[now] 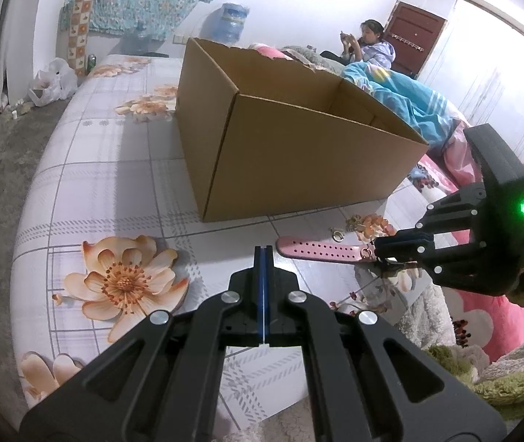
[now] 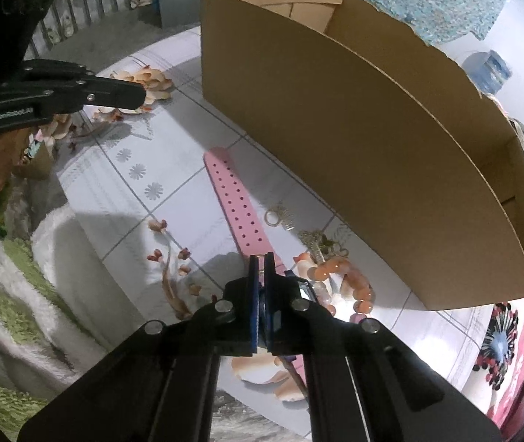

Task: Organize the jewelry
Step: 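Close the right gripper on the small gold ring beside the pink watch, then carry the gold ring with the right gripper into the box and release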

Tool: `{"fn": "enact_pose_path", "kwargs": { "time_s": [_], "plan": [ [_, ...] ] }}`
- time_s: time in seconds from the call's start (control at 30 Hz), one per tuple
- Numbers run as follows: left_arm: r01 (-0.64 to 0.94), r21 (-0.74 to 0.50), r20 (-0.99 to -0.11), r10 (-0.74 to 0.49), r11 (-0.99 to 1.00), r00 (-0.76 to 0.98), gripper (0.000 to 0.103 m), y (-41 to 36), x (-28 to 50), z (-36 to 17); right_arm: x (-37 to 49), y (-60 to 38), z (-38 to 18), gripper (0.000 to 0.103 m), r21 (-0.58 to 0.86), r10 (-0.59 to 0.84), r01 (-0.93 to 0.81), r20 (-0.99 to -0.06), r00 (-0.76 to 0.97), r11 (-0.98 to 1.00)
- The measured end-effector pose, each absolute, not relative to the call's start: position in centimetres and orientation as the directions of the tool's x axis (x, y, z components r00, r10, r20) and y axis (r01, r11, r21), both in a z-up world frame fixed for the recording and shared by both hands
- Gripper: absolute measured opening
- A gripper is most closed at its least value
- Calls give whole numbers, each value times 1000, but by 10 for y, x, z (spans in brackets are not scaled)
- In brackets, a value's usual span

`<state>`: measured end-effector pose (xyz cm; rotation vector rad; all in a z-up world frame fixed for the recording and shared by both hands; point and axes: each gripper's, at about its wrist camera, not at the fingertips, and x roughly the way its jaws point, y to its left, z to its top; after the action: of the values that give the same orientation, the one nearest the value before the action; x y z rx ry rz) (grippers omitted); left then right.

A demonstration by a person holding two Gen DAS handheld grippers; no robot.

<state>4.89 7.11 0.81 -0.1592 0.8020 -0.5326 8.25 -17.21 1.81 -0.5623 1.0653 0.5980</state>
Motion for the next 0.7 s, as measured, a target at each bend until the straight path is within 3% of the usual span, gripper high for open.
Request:
{"fn": "enact_pose_path", "kwargs": {
  "time_s": [0.07, 0.13, 0.17, 0.37, 0.47, 0.7],
  "plan": [
    [394, -333, -641, -512, 857, 572, 0, 71, 49, 8, 86, -175, 20, 9, -128, 181, -687, -916, 358, 715],
    [395, -332, -640, -512, 857, 572, 0, 71, 48, 9, 89, -178, 23, 31, -124, 186, -688, -915, 357, 715],
    [395, -332, -640, -513, 856, 573, 0, 71, 48, 9, 90, -178, 24, 34, -131, 187, -691, -912, 365, 711],
    [392, -334, -639, -512, 857, 574, 0, 72, 47, 10, 95, -172, 17, 34, -110, 193, -726, -927, 321, 679],
    [391, -339, -635, -514, 856, 576, 0, 73, 47, 11, 100, -172, 12, 24, -104, 180, -740, -939, 293, 665],
    [390, -341, -634, -516, 855, 576, 0, 73, 47, 11, 104, -177, 12, 17, -99, 173, -741, -944, 282, 664]
  ]
}}
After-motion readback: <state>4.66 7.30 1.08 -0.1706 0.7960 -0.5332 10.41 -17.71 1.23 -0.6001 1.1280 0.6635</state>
